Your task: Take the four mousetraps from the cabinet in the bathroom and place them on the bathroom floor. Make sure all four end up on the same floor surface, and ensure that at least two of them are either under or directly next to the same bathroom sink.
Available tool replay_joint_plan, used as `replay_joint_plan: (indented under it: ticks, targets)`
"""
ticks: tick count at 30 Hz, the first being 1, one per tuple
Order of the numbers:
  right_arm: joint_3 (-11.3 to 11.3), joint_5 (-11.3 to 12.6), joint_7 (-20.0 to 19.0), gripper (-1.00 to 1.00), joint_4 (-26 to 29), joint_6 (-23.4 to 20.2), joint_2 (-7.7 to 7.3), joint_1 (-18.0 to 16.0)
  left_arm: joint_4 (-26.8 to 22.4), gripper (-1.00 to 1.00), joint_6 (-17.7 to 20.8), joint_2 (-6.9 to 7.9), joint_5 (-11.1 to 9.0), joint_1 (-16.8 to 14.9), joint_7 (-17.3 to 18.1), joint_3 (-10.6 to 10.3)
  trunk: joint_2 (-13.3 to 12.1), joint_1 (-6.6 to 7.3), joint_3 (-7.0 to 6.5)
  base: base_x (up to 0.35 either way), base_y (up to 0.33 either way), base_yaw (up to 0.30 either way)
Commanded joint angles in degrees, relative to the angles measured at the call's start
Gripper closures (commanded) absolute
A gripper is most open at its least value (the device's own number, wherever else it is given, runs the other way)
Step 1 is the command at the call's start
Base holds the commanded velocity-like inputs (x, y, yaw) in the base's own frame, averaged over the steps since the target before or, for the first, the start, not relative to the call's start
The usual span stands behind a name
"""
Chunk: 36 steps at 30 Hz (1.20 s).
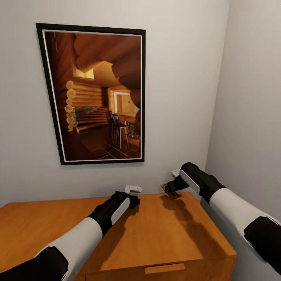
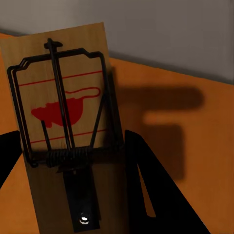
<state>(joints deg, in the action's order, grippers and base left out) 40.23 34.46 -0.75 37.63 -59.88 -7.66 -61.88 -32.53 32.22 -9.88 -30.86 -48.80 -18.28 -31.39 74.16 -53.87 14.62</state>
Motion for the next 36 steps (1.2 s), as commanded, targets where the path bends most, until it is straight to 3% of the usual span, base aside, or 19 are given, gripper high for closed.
replay_joint_plan:
  ticks: [1, 21, 36]
  targets:
    - [0.3, 0.2, 0.1, 1.00, 0.1, -0.1, -0.09, -0.1, -0.1, -1.00, 0.1, 0.04, -0.6, -0.1, -0.5, -0.3, 0.1, 0.00, 0.08, 0.000, 0.000, 0.000]
    - [0.5, 0.2, 0.1, 1.00, 0.1, -0.1, -0.07, -0.1, 0.1, -1.00, 0.1, 0.12, -0.7, -0.1, -0.5, -0.3, 0.1, 0.00, 0.08, 0.000, 0.000, 0.000]
    - [0.5, 0.2, 0.1, 1.00, 0.0, -0.1, -0.12, -0.1, 3.9, -1.00, 0.0, -0.04, -0.8, -3.2, -0.5, -0.2, 0.1, 0.00, 0.08, 0.000, 0.000, 0.000]
